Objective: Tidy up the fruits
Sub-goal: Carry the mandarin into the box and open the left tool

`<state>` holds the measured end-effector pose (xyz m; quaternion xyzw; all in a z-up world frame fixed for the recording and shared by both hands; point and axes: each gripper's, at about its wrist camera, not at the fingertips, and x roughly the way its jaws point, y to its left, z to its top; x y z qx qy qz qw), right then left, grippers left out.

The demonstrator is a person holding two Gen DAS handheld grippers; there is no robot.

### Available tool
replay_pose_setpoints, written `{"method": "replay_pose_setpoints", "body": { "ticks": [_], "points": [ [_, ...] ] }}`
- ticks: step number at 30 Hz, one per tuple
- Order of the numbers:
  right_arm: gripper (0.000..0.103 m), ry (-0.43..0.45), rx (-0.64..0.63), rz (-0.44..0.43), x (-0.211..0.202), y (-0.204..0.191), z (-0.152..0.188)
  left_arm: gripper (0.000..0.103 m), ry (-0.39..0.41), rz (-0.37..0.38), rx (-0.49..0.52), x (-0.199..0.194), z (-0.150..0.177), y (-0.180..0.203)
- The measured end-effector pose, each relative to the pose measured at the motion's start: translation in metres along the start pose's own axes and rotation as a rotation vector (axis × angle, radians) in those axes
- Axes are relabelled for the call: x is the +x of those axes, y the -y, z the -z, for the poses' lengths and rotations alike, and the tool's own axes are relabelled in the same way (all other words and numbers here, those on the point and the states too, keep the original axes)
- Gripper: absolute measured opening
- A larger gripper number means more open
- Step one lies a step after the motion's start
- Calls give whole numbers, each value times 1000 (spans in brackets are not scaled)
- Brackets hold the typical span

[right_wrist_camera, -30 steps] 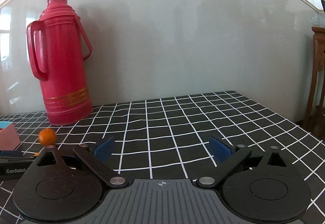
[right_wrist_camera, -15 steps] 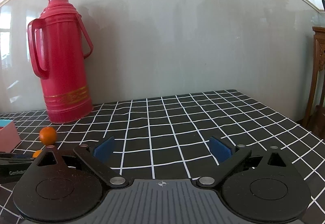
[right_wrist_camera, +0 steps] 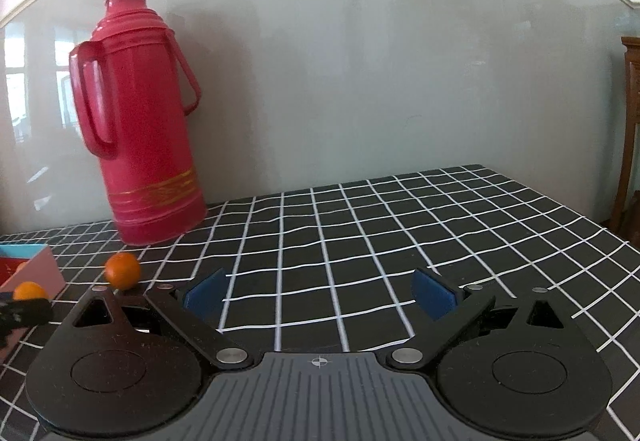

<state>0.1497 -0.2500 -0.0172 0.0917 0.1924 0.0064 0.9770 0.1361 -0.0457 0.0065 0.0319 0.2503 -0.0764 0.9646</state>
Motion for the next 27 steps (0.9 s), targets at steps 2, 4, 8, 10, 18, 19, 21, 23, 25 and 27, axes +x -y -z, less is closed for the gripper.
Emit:
{"method": "replay_pose_setpoints", "body": {
  "ticks": [2,4,8,10,18,19,21,23,25,27],
  "points": [
    [98,-1,2,-9,-2,-6,1,22,7,-22,-11,-8,0,-10],
    [98,-5,0,-18,-3,-13,2,22,12,-44,-24,-15,-1,-20],
    [98,-20,-18,-38,0,-32,6,22,27,-92,-39,-32,1,-43],
    [98,-24,-25,-51,0,-41,7,22,32,-120,-43,-42,2,-56],
    [98,-23,-21,-124,-6,-78,12,22,21,-222,-100,-61,12,-109],
    [98,-19,-26,-137,-8,-83,12,22,22,-235,-102,-64,14,-114],
    [98,-10,-49,-162,-12,-96,14,22,12,-250,-112,-65,17,-123],
    [98,-5,-78,-181,-15,-108,17,22,1,-266,-122,-66,19,-131],
    [98,2,-108,-194,-16,-119,19,22,-2,-277,-133,-68,20,-138],
    [99,3,-125,-205,-16,-126,22,22,-7,-293,-136,-70,21,-142]
  ]
}}
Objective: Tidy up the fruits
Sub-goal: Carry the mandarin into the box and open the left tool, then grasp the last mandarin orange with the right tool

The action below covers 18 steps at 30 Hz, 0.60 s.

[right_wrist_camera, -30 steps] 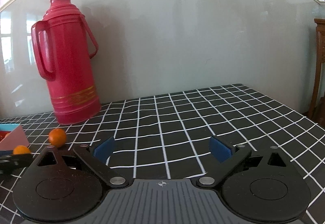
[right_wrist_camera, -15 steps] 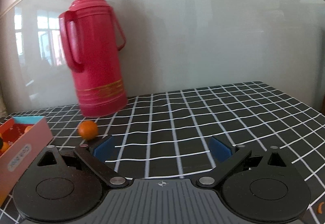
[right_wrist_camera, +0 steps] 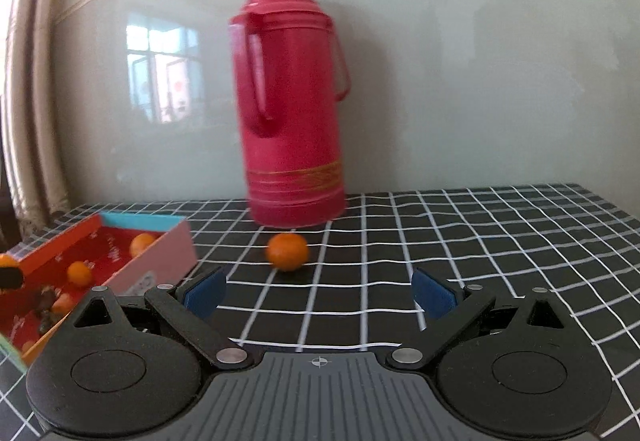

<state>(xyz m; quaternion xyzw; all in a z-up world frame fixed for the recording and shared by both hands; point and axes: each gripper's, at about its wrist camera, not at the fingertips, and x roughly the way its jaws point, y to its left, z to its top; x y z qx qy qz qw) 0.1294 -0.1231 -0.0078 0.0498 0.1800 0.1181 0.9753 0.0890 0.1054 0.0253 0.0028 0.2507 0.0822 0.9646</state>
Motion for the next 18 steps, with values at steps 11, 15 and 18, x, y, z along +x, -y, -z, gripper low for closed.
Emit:
{"method": "replay_pose_setpoints", "body": {
  "ticks": [11,15,18],
  "points": [
    [98,-4,-15,-7,1,5,1,97,91,-43,-44,-10,-1,-2],
    [98,6,-54,-6,1,8,1,97,87,-72,-15,-5,-2,4],
    [98,15,-90,-17,3,8,0,97,106,-107,-13,-7,-2,5]
  ]
}}
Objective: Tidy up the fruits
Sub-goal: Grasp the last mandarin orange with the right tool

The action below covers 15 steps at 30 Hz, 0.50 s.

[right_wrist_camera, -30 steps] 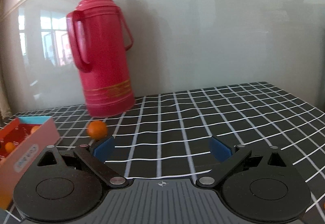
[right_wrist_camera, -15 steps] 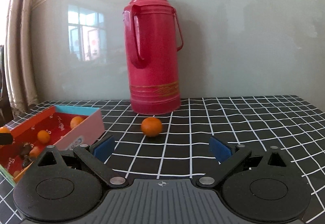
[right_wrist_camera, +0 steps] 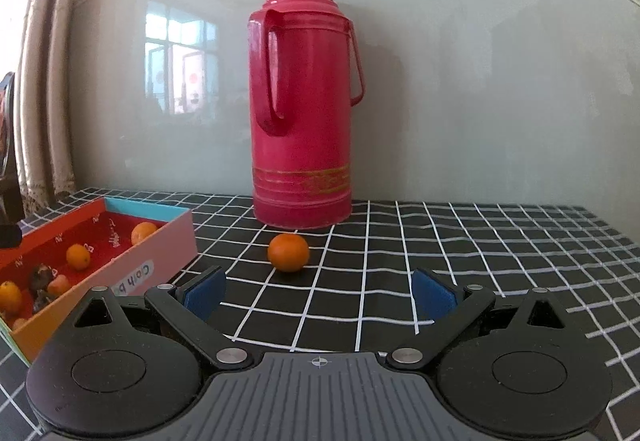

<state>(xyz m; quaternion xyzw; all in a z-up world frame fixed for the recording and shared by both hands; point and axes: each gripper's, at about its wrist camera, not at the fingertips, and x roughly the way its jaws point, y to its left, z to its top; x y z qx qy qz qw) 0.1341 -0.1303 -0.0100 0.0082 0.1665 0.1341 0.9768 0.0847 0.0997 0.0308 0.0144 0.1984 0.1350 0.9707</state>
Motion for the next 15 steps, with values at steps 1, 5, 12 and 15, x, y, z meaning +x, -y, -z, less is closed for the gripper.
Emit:
{"method": "replay_pose_setpoints", "body": {
  "ticks": [1,5,12,15],
  "points": [
    [98,1,-14,-4,2,0,0,97,16,-23,-7,0,0,-1],
    [98,-5,-34,-21,8,-1,-2,97,24,-67,-60,5,1,-14],
    [98,-29,-59,-31,32,-10,-4,97,-12,-134,-119,15,4,-47],
    [98,-47,-53,-27,48,-11,-7,97,-12,-151,-145,15,6,-59]
  ]
}}
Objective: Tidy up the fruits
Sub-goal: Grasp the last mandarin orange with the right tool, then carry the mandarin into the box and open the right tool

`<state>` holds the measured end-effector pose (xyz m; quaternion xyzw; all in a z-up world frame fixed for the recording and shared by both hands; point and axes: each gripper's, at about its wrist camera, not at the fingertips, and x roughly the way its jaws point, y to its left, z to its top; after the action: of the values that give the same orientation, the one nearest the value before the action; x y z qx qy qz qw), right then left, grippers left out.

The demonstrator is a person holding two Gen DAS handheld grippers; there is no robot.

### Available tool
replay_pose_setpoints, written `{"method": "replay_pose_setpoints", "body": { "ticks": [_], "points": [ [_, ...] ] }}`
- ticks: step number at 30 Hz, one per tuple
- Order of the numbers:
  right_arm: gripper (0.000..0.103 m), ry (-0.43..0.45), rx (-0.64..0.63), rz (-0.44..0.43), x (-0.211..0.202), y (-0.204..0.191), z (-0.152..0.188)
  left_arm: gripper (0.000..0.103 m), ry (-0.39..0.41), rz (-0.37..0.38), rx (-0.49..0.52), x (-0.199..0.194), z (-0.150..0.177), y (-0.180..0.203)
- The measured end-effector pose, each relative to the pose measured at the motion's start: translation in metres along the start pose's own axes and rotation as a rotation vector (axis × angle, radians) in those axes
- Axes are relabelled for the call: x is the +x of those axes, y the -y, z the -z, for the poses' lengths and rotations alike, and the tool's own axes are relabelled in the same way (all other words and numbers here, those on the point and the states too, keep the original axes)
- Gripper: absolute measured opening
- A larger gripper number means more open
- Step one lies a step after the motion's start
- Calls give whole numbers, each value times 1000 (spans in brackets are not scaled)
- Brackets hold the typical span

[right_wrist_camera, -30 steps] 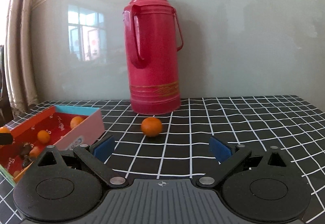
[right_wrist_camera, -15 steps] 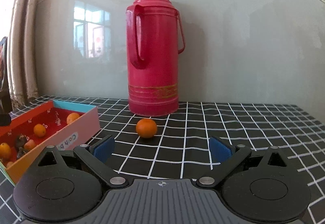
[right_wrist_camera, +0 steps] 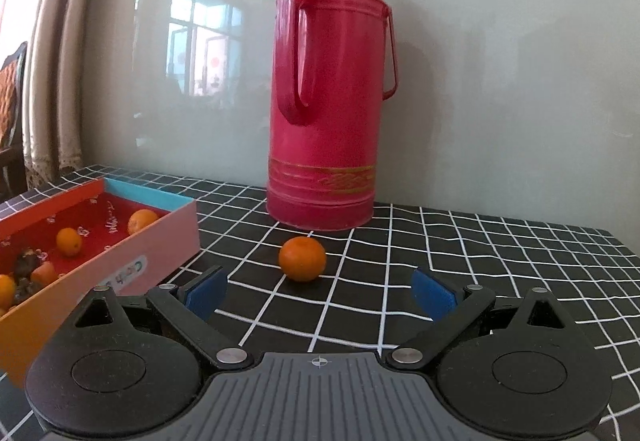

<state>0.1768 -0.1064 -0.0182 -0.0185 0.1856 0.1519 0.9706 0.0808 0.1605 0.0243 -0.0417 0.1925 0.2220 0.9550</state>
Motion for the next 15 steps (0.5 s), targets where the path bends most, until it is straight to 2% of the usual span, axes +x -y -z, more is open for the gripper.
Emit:
{"method": "replay_pose_setpoints", "body": {
  "ticks": [7,8,9,11,15],
  "points": [
    [98,-32,-11,-4,41,-11,-12,97,-9,-27,-2,7,-1,-18],
    [94,-40,-18,-7,47,-13,-13,97,-19,-32,-5,10,-2,-21],
    [83,-53,-25,-8,54,-15,-15,97,-21,-35,-11,11,-2,-23],
    [73,-82,-31,-14,66,-17,-16,97,-20,-41,-27,13,-3,-29],
    [71,-113,-26,-8,84,-15,-18,97,-27,-46,-42,17,-4,-35]
  ]
}}
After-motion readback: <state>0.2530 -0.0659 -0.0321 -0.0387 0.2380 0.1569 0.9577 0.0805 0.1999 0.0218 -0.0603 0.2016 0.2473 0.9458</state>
